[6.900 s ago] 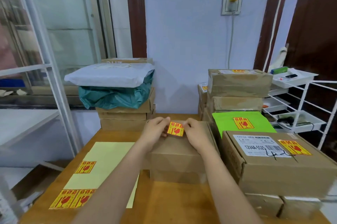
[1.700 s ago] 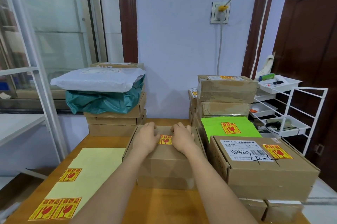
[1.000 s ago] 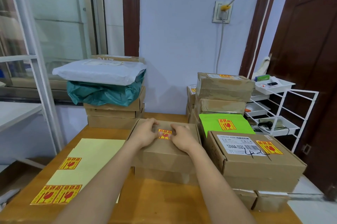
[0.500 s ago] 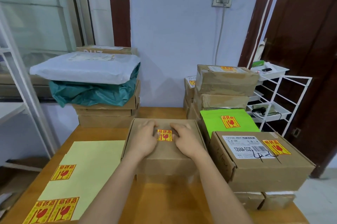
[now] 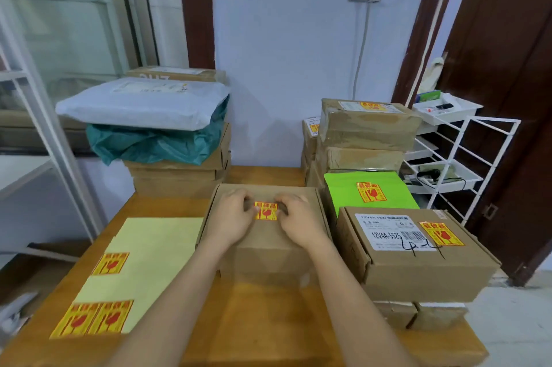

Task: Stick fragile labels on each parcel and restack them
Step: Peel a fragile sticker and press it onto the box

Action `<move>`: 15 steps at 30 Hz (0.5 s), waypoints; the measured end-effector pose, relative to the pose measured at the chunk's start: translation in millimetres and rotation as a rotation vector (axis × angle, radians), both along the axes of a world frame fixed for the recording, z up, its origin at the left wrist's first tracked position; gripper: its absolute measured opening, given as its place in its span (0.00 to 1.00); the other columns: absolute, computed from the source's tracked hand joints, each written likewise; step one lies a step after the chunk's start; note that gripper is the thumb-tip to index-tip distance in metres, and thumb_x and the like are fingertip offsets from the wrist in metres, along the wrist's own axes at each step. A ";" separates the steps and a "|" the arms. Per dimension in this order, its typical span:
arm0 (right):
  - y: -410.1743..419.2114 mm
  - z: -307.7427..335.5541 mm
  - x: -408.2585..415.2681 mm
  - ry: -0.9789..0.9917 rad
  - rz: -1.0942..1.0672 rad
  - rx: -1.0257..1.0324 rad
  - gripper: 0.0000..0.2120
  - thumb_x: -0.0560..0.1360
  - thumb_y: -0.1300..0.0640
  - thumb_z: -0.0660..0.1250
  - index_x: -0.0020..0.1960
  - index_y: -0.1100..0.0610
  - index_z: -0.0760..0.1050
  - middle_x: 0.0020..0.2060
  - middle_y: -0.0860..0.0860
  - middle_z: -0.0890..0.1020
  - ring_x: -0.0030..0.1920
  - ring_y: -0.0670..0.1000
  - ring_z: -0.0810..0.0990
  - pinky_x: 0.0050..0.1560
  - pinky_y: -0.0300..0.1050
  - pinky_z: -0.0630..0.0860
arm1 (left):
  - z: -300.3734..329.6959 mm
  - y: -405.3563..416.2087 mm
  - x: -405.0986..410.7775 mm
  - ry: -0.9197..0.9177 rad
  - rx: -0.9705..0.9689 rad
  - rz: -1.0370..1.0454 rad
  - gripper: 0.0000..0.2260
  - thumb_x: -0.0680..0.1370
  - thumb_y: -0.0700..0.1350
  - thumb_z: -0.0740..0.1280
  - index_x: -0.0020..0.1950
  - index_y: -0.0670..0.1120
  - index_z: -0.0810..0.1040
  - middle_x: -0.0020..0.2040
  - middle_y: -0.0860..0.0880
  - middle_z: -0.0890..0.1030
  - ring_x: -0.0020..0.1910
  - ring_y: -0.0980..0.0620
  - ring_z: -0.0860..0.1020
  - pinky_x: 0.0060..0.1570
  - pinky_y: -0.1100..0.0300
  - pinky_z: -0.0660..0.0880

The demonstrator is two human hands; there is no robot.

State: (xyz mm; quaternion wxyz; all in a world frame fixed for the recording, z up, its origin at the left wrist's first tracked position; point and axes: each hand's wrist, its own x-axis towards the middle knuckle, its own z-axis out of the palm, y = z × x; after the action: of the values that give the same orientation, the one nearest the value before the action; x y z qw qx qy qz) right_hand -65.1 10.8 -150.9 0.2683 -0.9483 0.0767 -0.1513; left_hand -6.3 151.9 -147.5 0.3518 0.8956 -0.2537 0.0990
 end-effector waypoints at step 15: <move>1.2 4.0 -4.8 -0.021 -0.038 -0.049 0.11 0.76 0.59 0.63 0.57 0.59 0.76 0.55 0.55 0.79 0.58 0.57 0.75 0.58 0.49 0.71 | 3.2 32.3 -17.0 0.221 0.013 0.412 0.26 0.75 0.57 0.68 0.66 0.42 0.71 0.62 0.45 0.75 0.61 0.44 0.73 0.53 0.52 0.72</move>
State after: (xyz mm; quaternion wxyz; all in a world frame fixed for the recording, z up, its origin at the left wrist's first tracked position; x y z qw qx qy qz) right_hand -69.9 12.0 -146.9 0.2430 -0.9513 0.0880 -0.1681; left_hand -23.3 184.2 -144.3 0.3439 0.9361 -0.0260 0.0684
